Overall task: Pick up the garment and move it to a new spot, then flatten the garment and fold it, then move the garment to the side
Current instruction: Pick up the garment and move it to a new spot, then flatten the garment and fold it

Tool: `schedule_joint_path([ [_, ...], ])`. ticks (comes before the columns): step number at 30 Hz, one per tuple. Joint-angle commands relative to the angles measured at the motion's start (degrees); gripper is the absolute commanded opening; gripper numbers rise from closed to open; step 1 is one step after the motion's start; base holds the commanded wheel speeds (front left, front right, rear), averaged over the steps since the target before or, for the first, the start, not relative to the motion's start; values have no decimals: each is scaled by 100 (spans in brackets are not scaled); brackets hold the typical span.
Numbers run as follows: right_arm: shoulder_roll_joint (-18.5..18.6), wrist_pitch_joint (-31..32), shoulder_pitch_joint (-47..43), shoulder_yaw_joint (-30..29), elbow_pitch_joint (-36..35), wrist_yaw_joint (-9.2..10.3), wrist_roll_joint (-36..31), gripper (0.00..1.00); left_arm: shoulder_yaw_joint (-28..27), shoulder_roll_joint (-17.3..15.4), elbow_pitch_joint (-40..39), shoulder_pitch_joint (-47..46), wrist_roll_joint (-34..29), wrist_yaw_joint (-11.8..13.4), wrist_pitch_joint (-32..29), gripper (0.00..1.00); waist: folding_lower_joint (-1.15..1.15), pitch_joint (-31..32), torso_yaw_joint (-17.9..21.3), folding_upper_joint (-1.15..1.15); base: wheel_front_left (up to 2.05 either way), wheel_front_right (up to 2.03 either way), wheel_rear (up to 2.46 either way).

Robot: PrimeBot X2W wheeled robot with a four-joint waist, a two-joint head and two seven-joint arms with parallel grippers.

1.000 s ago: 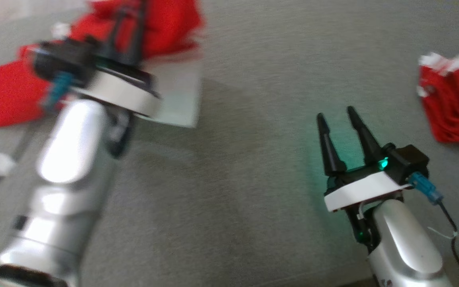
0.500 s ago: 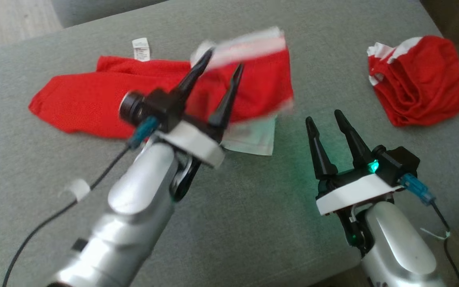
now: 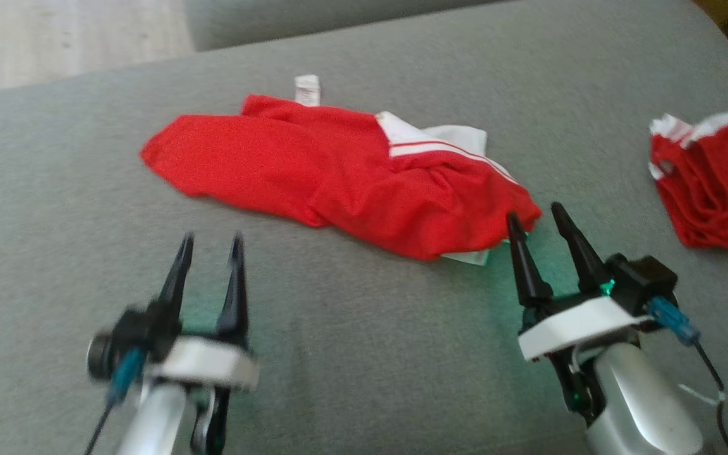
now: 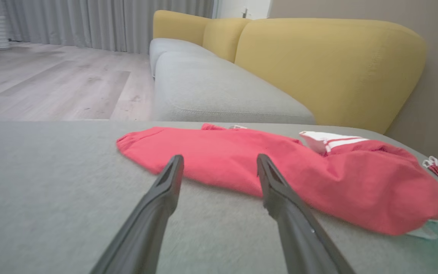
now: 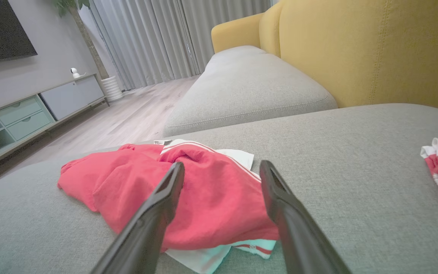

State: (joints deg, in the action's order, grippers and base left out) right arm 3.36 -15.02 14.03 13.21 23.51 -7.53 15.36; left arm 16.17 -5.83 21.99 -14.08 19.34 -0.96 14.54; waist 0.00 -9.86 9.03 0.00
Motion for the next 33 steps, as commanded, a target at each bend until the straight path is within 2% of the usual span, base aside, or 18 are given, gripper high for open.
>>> schedule_joint_path([
  [1,-48,3,-25,11,-123,4,-66,100,-355,-18,-303,100,-157,2,45,100,0,209,-263,0,0,0,0],
  [8,-48,3,-303,-215,3,4,-160,100,-1014,197,-731,1072,-528,-217,45,100,0,430,-589,0,0,0,0],
  [15,-48,3,-427,-348,84,4,-230,100,-1213,285,-877,1428,-722,-392,45,100,0,455,-689,0,0,0,0],
  [24,-38,3,193,-396,399,4,-487,100,-909,293,-862,1258,-549,-402,45,100,0,270,-812,0,0,0,0],
  [33,690,473,1805,-827,1624,4,-709,100,-301,294,-793,899,-358,-338,46,100,0,-217,-1464,0,0,0,0],
])
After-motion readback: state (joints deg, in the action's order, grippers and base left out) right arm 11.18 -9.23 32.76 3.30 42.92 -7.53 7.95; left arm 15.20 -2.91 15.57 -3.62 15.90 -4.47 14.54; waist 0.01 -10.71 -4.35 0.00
